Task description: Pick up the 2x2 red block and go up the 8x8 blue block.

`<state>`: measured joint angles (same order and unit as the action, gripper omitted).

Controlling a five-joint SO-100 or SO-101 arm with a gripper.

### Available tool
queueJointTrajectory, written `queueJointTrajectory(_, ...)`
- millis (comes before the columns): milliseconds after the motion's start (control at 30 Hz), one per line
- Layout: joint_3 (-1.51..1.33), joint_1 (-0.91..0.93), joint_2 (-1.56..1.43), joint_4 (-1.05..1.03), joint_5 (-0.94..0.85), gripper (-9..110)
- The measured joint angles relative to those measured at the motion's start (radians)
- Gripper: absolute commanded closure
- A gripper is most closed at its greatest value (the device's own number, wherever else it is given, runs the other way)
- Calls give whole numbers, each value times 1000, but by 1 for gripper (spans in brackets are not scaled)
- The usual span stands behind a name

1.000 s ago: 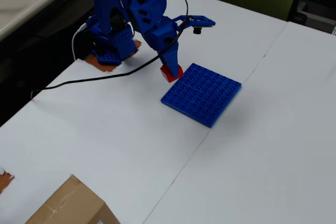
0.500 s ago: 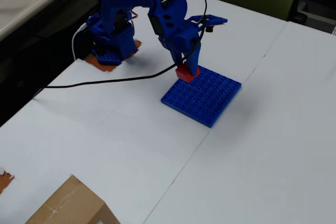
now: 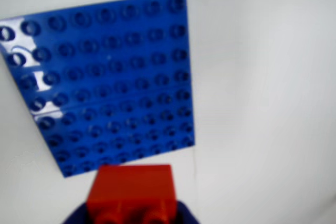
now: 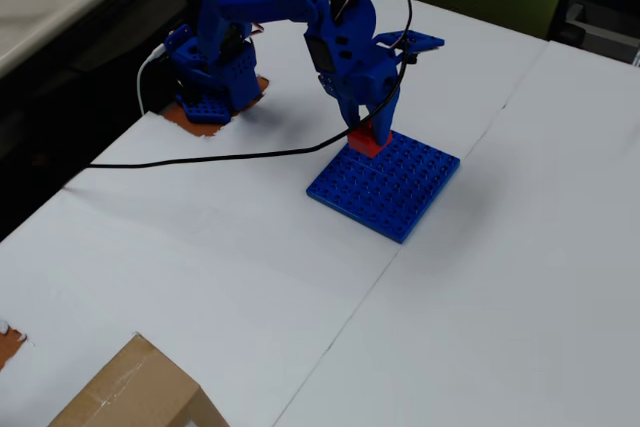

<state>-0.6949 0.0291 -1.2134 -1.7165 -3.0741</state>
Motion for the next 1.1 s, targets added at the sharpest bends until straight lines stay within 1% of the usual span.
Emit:
queueJointTrajectory(667, 23, -17, 21, 0, 0, 99)
queueJointTrajectory(867, 152, -17, 98, -60, 0, 99)
queueJointTrajectory(1100, 172, -17, 98, -69, 0, 99)
